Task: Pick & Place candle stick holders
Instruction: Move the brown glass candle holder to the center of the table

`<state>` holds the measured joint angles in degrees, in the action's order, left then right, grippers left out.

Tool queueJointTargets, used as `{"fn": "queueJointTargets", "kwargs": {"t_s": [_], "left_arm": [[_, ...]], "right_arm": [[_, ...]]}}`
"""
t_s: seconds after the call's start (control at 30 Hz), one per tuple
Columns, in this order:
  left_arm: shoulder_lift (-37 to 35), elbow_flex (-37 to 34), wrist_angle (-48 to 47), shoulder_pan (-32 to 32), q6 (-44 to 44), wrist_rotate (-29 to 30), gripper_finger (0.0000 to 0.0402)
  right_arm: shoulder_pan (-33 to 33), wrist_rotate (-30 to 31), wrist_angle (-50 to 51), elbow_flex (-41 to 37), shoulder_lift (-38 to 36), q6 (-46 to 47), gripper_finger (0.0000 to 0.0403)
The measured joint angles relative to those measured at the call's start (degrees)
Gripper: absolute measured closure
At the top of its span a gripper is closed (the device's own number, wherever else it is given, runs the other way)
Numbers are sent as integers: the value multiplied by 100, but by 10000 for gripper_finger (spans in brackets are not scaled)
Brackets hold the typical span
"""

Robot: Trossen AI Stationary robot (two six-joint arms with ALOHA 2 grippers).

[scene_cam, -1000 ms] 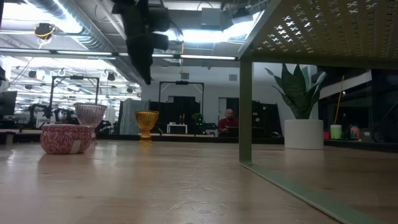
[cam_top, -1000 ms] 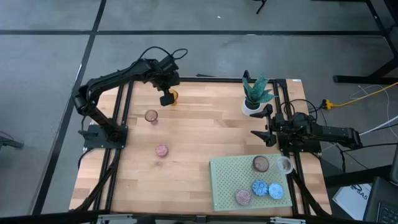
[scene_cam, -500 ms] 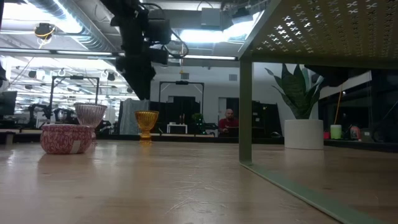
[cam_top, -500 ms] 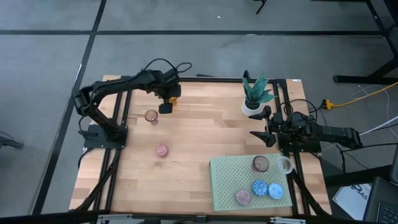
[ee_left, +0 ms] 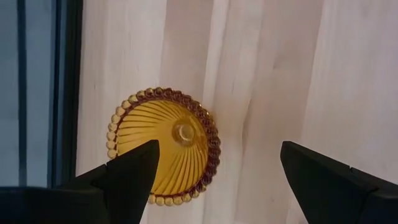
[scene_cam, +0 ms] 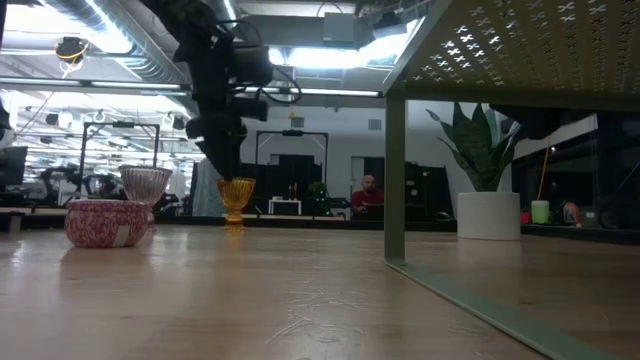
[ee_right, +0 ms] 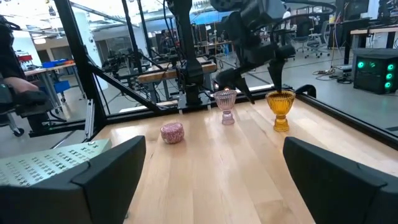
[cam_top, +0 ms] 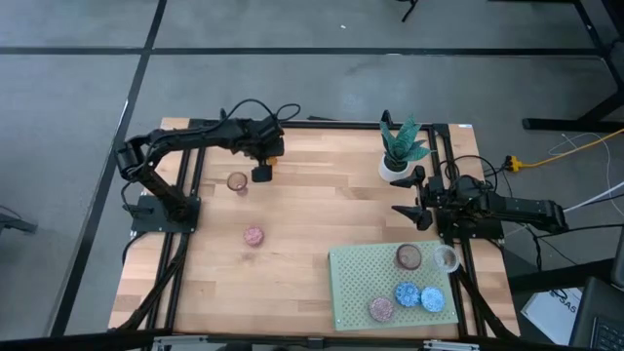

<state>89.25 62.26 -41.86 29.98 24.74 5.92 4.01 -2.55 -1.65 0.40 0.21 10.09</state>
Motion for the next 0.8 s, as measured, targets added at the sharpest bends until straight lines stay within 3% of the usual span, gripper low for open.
{"fn": "queueJointTargets", "kwargs": {"t_s": [0.27,0.8], "left_arm": [[2,-259,167,0,-16,45,109],[137,-269,596,13,-167,55,327]], "right_arm": [[0,0,0,0,0,-2,20],[0,0,0,0,0,-2,20]]}}
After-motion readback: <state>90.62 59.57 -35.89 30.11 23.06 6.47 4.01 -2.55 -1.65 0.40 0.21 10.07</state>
